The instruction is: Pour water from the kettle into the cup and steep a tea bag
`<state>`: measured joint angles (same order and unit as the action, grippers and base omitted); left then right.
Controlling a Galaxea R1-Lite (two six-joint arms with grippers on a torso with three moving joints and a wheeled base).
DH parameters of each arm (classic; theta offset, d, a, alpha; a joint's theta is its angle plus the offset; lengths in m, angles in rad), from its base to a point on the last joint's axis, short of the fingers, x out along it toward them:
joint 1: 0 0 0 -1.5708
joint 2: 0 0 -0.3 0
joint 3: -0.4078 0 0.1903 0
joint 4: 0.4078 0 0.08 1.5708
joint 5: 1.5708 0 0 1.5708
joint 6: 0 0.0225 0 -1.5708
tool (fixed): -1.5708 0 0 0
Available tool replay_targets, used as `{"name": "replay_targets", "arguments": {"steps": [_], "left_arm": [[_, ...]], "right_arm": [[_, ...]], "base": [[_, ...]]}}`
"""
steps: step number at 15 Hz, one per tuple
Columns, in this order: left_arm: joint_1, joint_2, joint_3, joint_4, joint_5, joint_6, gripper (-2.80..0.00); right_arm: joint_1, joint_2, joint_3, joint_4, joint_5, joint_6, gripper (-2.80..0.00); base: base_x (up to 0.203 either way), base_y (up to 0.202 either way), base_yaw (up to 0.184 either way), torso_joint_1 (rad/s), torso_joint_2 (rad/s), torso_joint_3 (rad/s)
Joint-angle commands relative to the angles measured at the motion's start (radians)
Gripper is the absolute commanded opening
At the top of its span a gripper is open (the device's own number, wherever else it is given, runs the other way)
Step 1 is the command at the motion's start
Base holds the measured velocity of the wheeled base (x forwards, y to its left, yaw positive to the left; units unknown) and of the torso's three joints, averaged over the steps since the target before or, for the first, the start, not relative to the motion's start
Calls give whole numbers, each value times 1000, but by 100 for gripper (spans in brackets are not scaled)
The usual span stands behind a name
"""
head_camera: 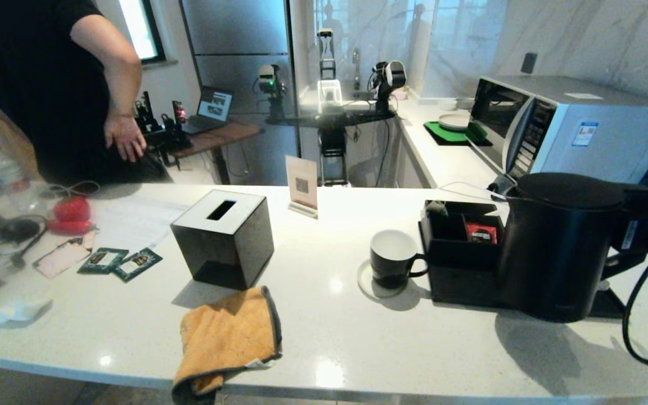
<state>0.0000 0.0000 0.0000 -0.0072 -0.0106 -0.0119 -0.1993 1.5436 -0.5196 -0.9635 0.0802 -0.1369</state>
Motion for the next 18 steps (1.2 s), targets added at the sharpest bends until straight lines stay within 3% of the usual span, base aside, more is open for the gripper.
{"name": "replay_targets", "arguments": {"steps": [1, 6, 11, 12, 15, 18], "left_arm": [[0, 2, 0, 0, 0, 0, -280], [0, 2, 0, 0, 0, 0, -280], [0, 2, 0, 0, 0, 0, -280], [0, 2, 0, 0, 0, 0, -280], [0, 2, 0, 0, 0, 0, -280], [0, 2, 0, 0, 0, 0, -280]], "right_arm": [[40, -16, -1, 0, 1, -14, -280], [112, -14, -8, 30, 1, -100, -280], [148, -5, -59, 114, -2, -136, -280], [152, -2, -74, 131, -17, -137, -280], [232, 23, -126, 188, -161, -135, -280], [304, 58, -165, 198, -229, -135, -280]], "base": [[0, 0, 0, 0, 0, 0], [0, 0, 0, 0, 0, 0], [0, 0, 0, 0, 0, 0], [0, 0, 0, 0, 0, 0], [0, 0, 0, 0, 0, 0], [0, 0, 0, 0, 0, 0]]}}
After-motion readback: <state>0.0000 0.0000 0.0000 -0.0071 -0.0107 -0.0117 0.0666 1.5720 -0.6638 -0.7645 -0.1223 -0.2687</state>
